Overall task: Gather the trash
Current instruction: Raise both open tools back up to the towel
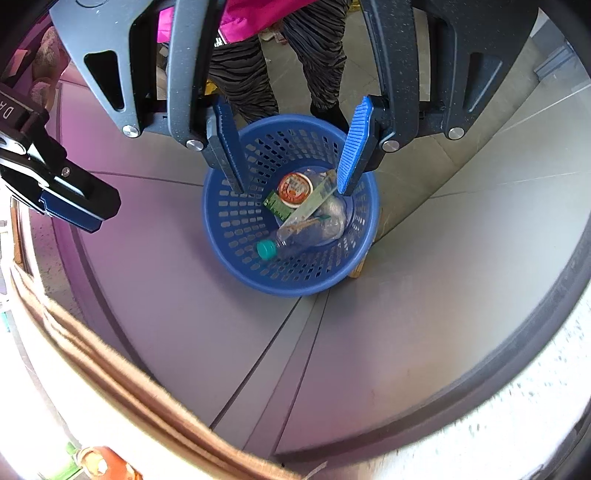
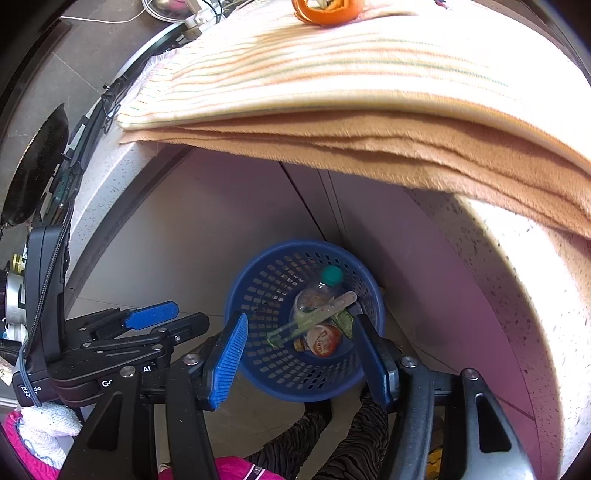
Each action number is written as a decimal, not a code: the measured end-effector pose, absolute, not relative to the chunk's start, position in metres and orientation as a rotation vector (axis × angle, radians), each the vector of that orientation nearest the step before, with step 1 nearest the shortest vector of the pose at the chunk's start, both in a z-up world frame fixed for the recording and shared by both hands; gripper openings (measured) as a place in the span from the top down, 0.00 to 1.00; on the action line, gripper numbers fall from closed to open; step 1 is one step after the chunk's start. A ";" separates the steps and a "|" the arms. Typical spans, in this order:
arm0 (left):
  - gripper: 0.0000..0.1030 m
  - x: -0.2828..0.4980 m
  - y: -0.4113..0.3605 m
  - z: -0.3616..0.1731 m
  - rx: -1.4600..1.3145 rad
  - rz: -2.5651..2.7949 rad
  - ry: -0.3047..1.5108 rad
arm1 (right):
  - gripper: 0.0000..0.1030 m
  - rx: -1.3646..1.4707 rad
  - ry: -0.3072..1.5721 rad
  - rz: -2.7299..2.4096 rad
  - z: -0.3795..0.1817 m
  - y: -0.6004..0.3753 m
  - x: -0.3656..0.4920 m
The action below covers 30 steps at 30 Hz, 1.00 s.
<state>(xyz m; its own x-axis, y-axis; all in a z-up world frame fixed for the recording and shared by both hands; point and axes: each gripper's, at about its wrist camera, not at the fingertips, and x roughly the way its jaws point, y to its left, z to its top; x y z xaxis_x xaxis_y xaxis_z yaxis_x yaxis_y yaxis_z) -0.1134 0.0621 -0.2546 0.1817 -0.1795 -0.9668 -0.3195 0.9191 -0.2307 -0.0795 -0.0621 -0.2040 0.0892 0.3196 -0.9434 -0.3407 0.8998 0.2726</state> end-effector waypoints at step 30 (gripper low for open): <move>0.36 -0.043 0.058 -0.141 -0.482 0.071 1.144 | 0.18 0.100 1.155 0.528 -0.082 -0.126 -0.006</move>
